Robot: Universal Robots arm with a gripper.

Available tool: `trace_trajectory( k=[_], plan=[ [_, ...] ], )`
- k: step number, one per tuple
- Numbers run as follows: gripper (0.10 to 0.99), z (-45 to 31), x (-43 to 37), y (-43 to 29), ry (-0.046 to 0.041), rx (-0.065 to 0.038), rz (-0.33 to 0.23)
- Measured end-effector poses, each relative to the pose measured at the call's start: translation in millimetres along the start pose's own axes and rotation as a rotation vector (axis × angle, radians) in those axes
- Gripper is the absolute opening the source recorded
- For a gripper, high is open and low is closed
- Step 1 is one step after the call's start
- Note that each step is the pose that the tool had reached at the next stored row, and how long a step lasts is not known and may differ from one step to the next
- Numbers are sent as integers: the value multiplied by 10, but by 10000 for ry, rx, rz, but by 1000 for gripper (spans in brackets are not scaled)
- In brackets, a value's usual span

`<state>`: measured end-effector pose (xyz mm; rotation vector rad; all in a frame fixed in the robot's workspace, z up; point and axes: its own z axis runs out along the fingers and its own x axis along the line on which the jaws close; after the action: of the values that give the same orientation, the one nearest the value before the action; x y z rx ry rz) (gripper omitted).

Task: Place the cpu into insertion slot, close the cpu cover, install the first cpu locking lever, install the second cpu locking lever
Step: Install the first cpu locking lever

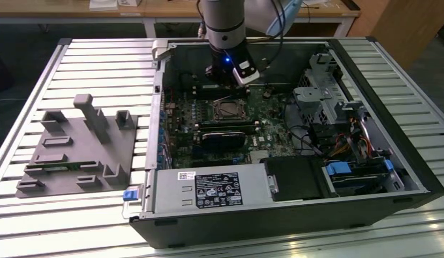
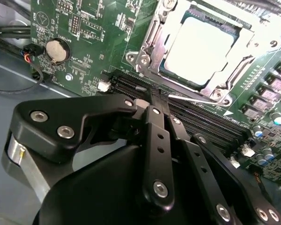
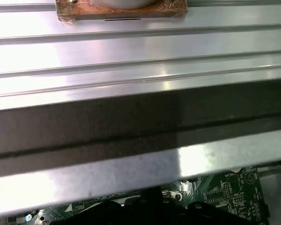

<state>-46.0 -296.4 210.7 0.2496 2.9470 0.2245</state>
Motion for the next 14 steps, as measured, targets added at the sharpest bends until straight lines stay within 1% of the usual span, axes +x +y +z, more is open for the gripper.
trace_trajectory(
  k=[3,8,12,14],
  plan=[
    [106,15,4,5,-15,19,67],
    [106,39,7,1,-88,100,498],
    [106,41,13,2,-95,105,530],
    [106,42,30,4,-98,107,547]
  ],
)
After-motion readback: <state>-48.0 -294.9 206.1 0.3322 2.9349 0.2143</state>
